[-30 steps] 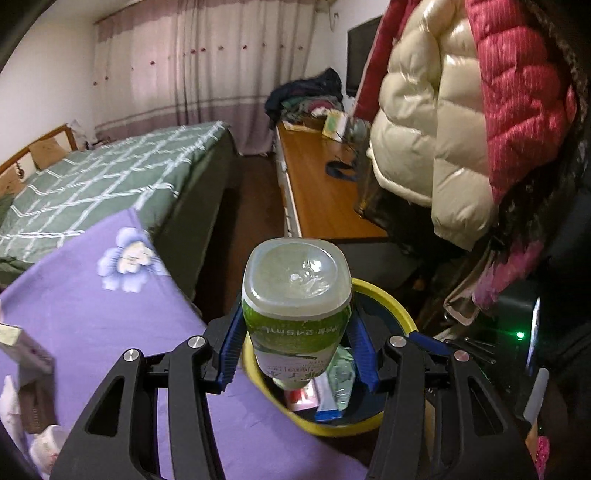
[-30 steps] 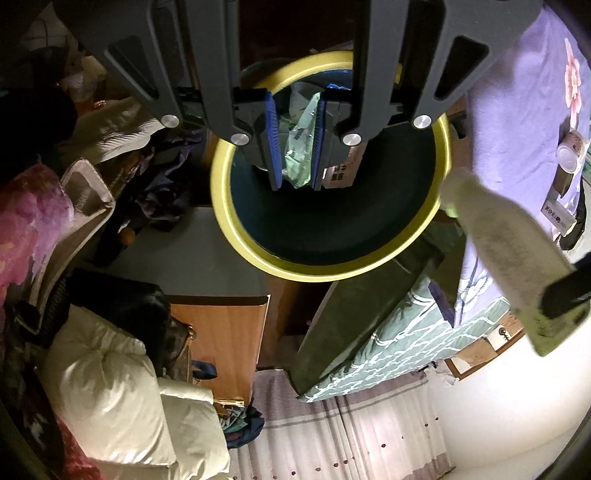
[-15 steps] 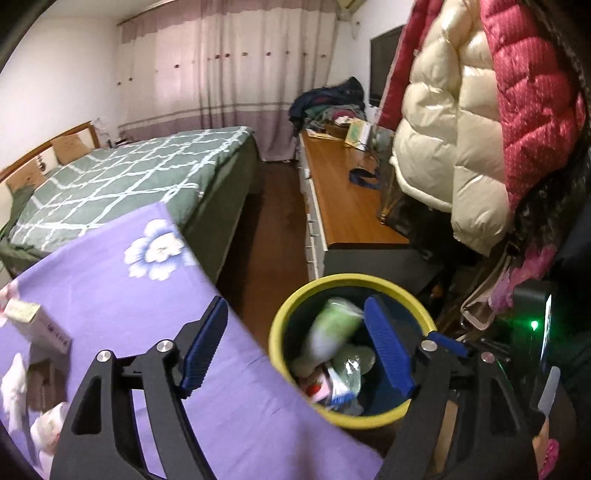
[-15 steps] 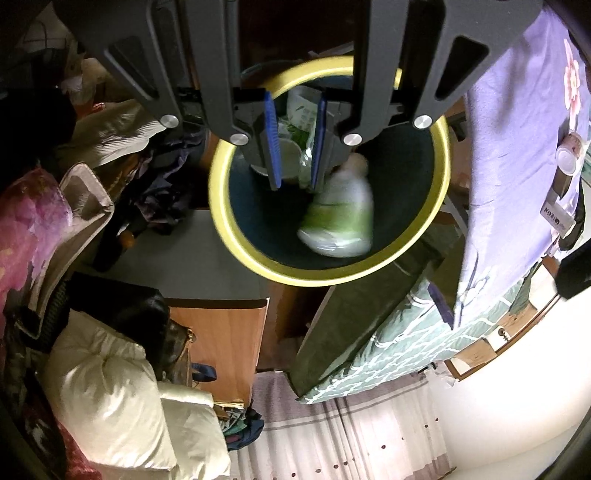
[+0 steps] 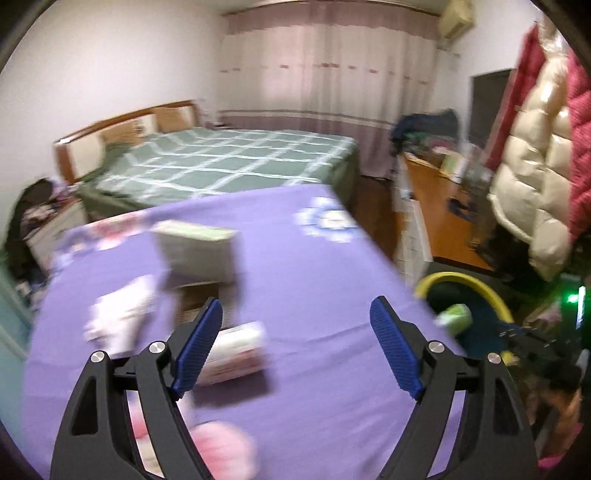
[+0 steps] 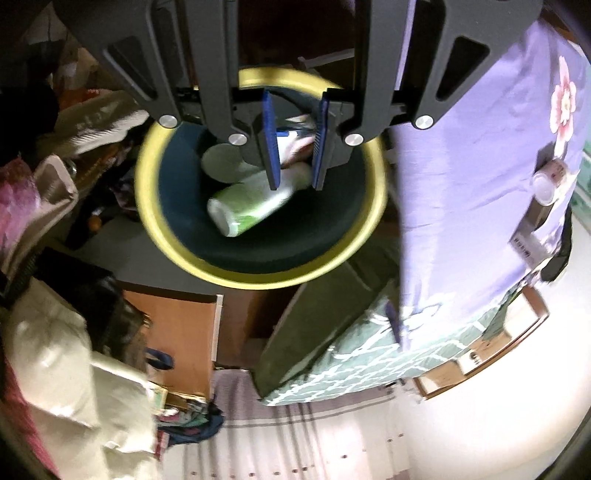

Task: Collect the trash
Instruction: 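Reach the right tool to the white tissue and grasp it, then lift the tissue with the right tool and carry it toward the bin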

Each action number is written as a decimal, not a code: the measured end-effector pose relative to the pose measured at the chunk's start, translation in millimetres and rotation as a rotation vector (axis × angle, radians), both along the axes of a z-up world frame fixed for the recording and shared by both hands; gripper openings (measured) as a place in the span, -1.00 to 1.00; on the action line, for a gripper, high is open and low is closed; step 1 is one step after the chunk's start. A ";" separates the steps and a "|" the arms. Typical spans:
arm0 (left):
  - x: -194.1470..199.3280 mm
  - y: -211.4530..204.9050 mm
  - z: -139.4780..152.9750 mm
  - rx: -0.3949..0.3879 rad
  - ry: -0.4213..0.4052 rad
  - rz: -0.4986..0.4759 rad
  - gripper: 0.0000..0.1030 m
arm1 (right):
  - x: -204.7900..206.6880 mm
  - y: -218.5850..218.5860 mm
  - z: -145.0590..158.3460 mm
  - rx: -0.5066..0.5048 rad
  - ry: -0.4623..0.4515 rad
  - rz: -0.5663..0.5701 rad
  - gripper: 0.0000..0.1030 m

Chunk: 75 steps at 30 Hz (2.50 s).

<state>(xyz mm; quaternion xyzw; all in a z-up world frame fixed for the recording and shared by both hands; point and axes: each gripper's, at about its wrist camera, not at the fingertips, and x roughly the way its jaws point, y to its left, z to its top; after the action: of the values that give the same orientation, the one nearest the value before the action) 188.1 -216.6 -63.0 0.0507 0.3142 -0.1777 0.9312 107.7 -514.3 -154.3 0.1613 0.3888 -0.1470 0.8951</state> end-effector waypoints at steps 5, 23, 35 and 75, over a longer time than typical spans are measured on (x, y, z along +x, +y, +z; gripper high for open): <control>-3.5 80.8 -2.1 -0.008 0.002 0.169 0.58 | 18.2 43.4 9.0 -0.022 -0.001 0.104 -0.67; -8.0 229.7 -10.7 -0.022 -0.011 0.425 0.58 | 101.9 240.1 51.5 -0.031 -0.050 0.490 -0.67; 6.9 296.5 -9.4 -0.026 -0.011 0.553 0.58 | 169.7 369.8 58.0 -0.001 0.002 0.723 -0.67; 18.4 266.5 -27.8 -0.044 0.014 0.491 0.58 | 109.4 286.8 127.9 0.097 -0.188 0.648 -0.96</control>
<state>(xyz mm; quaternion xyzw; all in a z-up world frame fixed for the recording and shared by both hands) 206.6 49.8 -90.8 -0.0485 0.3197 0.0468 0.9451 217.1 -227.5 -26.3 0.0844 0.3422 0.1793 0.9185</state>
